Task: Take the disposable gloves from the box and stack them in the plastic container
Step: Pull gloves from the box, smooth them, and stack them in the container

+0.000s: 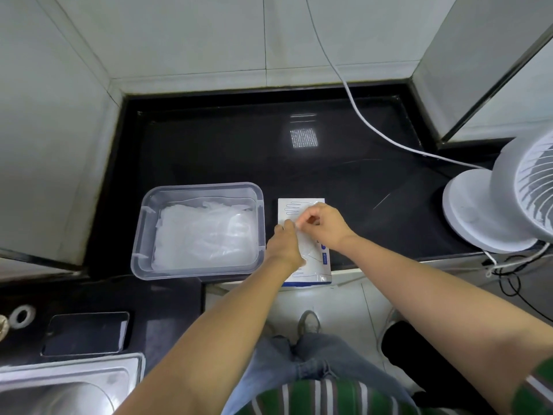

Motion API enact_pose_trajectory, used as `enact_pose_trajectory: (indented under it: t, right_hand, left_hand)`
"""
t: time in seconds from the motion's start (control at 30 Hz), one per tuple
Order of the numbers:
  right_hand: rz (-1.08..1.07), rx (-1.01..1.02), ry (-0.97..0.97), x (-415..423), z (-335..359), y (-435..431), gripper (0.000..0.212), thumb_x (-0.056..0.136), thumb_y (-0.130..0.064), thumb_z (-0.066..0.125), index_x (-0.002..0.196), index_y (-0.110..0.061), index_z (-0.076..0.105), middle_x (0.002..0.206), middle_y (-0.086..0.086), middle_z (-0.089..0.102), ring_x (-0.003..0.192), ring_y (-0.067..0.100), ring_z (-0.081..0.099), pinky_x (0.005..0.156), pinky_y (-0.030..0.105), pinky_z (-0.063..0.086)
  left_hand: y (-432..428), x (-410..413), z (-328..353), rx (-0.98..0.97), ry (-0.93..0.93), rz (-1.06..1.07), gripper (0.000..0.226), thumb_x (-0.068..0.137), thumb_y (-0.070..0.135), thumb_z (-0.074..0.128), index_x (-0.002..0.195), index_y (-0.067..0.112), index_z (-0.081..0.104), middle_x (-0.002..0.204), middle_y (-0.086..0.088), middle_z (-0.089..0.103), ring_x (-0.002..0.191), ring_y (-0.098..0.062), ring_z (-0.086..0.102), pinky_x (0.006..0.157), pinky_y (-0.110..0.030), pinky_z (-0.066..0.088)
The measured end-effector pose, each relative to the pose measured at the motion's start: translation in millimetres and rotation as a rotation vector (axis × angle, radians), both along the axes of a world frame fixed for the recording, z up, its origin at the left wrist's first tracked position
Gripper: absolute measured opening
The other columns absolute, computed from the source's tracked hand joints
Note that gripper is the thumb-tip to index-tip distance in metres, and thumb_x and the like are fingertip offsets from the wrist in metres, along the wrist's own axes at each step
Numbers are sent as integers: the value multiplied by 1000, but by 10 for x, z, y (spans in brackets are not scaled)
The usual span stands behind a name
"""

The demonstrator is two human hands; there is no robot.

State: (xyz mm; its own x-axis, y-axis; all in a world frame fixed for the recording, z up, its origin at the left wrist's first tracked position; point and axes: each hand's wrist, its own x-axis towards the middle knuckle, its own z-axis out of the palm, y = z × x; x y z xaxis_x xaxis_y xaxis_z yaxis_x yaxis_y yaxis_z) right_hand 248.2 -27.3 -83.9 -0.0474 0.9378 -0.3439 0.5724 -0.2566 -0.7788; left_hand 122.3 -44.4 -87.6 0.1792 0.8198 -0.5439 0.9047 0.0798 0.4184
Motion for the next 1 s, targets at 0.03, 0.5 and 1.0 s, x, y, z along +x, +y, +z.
enact_pose_trajectory:
  t: [0.03, 0.5, 1.0]
  right_hand:
    - [4, 20, 47, 19, 19, 5, 13, 89, -9, 69, 82, -19, 72, 97, -4, 63, 94, 14, 62, 85, 20, 51]
    - [-264, -15, 251, 48, 268, 132, 15, 97, -24, 59, 95, -10, 58, 95, 6, 67, 92, 28, 68, 84, 43, 57]
    - [-281, 45, 545, 53, 575, 300, 30, 86, 0, 53, 113, 0, 66, 101, 18, 71, 92, 31, 67, 85, 43, 54]
  left_hand:
    - [2, 5, 4, 0, 4, -3, 76, 74, 16, 83, 133, 13, 34, 131, -11, 42, 110, -30, 58, 86, -34, 49]
    - [-3, 7, 14, -2, -22, -4, 79, 77, 18, 82, 137, 14, 31, 134, -10, 41, 114, -27, 56, 93, -34, 51]
    - [231, -30, 364, -63, -462, 359, 25, 94, 3, 55, 116, 13, 58, 102, -6, 65, 87, -15, 66, 74, -20, 56]
